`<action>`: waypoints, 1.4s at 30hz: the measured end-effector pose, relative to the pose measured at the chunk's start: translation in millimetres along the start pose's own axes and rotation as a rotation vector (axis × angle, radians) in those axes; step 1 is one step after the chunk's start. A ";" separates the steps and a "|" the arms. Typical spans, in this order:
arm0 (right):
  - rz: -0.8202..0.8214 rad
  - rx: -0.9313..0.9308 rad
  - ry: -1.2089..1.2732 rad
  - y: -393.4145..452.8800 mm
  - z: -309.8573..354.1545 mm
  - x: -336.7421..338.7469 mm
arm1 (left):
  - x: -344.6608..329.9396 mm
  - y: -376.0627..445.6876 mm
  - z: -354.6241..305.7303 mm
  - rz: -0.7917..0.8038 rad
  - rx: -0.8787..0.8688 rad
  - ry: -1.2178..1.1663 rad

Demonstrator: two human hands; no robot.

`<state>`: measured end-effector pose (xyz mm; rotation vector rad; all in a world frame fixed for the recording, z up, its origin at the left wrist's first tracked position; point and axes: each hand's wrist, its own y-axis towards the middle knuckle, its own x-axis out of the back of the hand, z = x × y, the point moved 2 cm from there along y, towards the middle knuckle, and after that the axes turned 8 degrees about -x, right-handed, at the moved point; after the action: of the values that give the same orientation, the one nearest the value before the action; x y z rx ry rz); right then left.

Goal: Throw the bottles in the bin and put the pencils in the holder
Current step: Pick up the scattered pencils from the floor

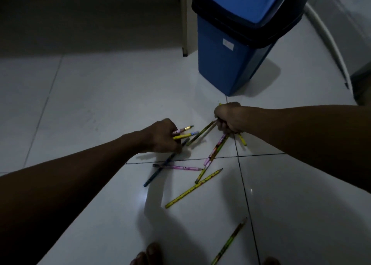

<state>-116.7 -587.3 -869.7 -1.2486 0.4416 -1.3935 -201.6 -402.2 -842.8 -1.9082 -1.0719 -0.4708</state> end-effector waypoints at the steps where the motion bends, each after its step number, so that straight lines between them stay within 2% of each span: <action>1: 0.020 0.029 -0.035 3.0 0.9 2.0 | -6.6 1.1 -2.9 0.057 -0.025 0.070; 5: -0.022 0.061 -0.007 2.7 -4.9 27.5 | -32.5 5.8 -16.9 0.222 -0.112 0.328; 9: -0.028 0.042 -0.006 5.6 -17.0 51.4 | -49.4 9.1 -23.7 0.255 -0.165 0.500; 13: 0.016 -0.026 0.031 11.1 -27.5 67.5 | -60.8 13.7 -21.3 0.221 -0.181 0.548; 19: 0.070 -0.047 0.027 12.4 -34.0 71.5 | -44.3 18.5 -30.9 0.269 -0.149 0.545; 23: 0.100 -0.045 -0.083 12.3 -34.2 59.8 | -11.8 23.9 -39.9 0.302 -0.081 0.282; 28: 0.152 -0.072 0.031 10.2 -49.1 33.0 | 20.0 29.5 -40.5 0.018 -0.050 -0.051; 31: 0.124 -0.029 0.077 8.5 -64.8 18.8 | 23.0 33.4 -38.4 -0.128 0.052 -0.292; 34: 0.079 0.019 0.084 1.8 -79.9 9.4 | 18.8 38.5 -36.3 -0.234 0.142 -0.404; 38: 0.086 0.045 -0.073 -11.2 -93.2 -3.0 | 14.2 45.3 -35.6 -0.327 0.170 -0.574; 42: 0.018 0.100 -0.261 -13.6 -97.1 -17.6 | 13.3 50.4 -39.6 -0.320 0.136 -0.634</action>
<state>-209.5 -605.6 -900.8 -1.3191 0.2005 -1.2016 -149.2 -441.1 -837.7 -1.8078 -1.7840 0.0562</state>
